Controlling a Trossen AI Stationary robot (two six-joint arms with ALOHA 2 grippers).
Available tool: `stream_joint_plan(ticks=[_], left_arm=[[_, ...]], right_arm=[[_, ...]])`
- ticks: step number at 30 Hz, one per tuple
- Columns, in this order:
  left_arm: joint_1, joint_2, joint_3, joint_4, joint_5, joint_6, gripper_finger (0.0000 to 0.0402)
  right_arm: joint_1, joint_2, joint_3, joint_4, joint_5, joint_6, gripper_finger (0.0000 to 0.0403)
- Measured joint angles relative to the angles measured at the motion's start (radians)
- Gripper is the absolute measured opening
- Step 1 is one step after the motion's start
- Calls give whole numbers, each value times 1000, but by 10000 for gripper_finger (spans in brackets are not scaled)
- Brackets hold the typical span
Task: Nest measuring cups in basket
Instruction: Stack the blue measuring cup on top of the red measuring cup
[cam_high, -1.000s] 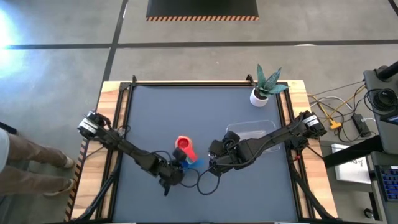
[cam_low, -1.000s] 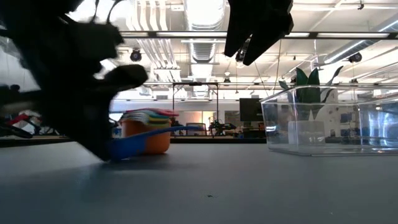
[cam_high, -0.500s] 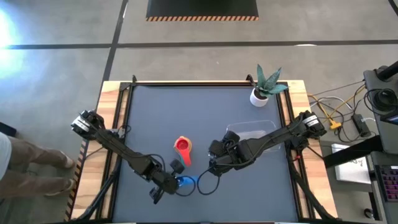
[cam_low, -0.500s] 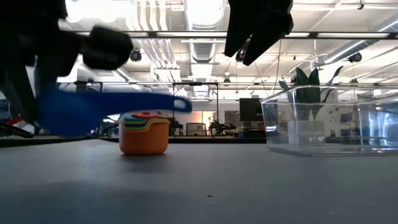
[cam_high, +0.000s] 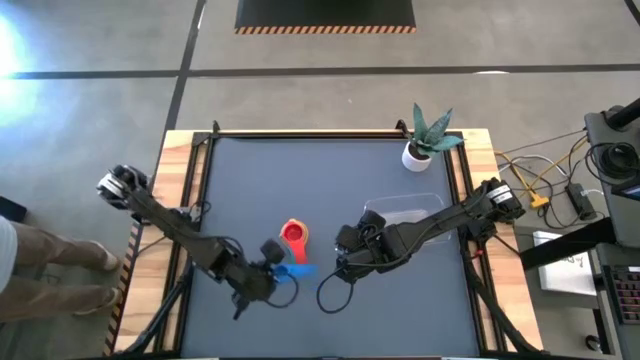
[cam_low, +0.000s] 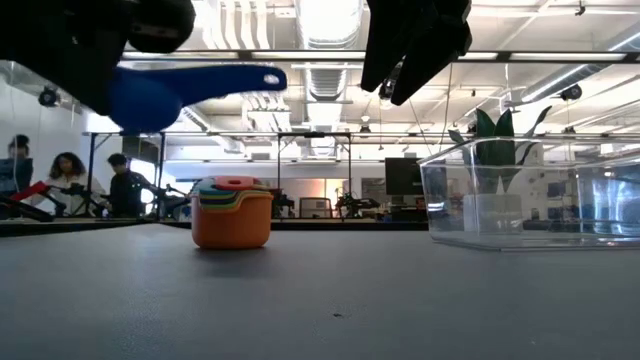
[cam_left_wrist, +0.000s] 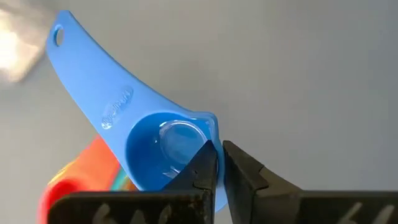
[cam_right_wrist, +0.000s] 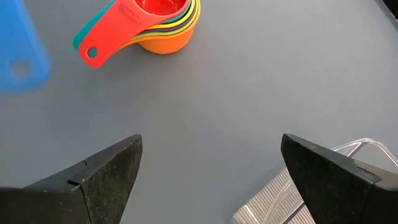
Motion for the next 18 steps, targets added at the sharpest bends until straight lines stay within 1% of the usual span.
stream_joint_plan(ticks=[4,10,14,18], left_arm=[[44,-136,-88,14,-52,13,0],[160,-310,-205,24,-60,59,0],[241,-377,-250,43,-61,104,0],[302,-398,-271,67,-45,151,0]], right_arm=[[0,0,0,0,0,-4,372],[-3,0,0,1,0,-7,372],[-5,0,0,1,0,-11,372],[-10,0,0,1,0,-13,372]])
